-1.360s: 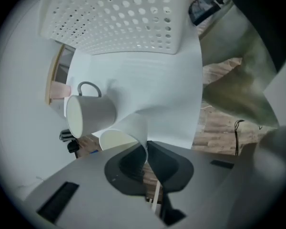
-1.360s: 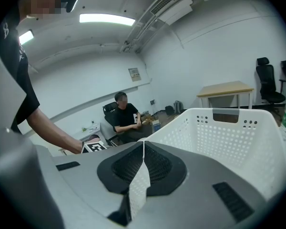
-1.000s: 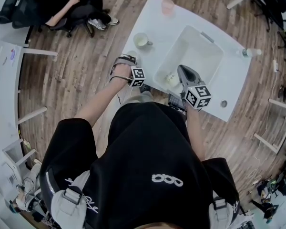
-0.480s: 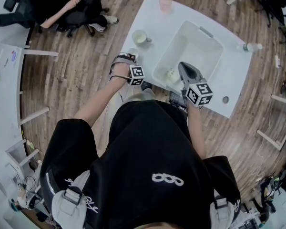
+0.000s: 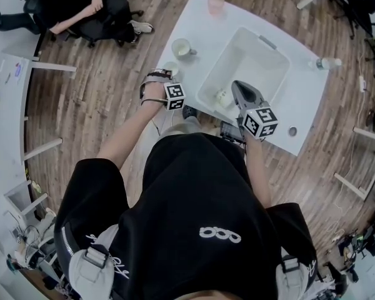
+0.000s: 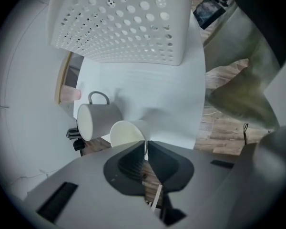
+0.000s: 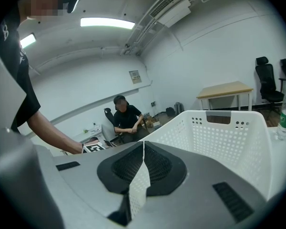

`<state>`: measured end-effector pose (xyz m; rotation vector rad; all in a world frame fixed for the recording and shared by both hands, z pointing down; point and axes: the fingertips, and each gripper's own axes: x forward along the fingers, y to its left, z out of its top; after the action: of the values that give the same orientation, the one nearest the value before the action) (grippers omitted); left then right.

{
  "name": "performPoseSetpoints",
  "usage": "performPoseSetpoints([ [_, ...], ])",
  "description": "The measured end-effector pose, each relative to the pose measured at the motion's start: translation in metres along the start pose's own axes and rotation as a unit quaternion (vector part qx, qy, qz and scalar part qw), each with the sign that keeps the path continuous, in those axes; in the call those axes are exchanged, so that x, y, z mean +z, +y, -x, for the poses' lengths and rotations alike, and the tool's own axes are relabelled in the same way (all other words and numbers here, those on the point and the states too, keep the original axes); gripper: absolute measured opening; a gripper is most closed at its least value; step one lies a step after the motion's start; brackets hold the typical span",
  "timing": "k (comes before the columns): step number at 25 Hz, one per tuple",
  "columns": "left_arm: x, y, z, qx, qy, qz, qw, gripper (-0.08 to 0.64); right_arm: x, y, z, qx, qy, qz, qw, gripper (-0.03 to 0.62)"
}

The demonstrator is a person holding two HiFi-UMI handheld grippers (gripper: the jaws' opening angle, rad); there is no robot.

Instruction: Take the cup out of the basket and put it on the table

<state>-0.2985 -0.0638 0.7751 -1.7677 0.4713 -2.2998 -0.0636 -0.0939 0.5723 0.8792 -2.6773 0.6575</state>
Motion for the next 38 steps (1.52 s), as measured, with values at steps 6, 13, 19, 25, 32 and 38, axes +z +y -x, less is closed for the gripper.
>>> performPoseSetpoints([
  [6, 0.004, -0.003, -0.006, -0.005, 0.004, 0.000, 1.0000, 0.021, -0.001, -0.005, 0.014, -0.005, -0.003, 0.000, 1.000, 0.026],
  [13, -0.001, 0.008, 0.020, 0.024, -0.023, 0.036, 0.9988, 0.023, 0.000, -0.003, 0.027, -0.004, -0.008, -0.001, 1.000, 0.026],
  [19, -0.006, 0.014, 0.065, 0.035, -0.068, 0.137, 0.9876, 0.021, 0.005, -0.003, 0.036, 0.008, -0.009, 0.007, 1.000, 0.026],
  [25, 0.005, 0.039, 0.163, 0.043, -0.215, 0.380, 0.8984, 0.021, 0.015, -0.013, 0.052, 0.020, -0.012, 0.019, 1.000, 0.026],
  [32, 0.040, 0.067, 0.276, 0.047, -0.439, 0.545, 0.7128, 0.009, 0.025, -0.023, 0.073, 0.042, -0.008, 0.042, 0.998, 0.026],
  [38, 0.065, 0.077, 0.322, 0.073, -0.523, 0.582, 0.6187, 0.008, 0.034, -0.036, 0.089, 0.057, -0.013, 0.055, 0.997, 0.026],
])
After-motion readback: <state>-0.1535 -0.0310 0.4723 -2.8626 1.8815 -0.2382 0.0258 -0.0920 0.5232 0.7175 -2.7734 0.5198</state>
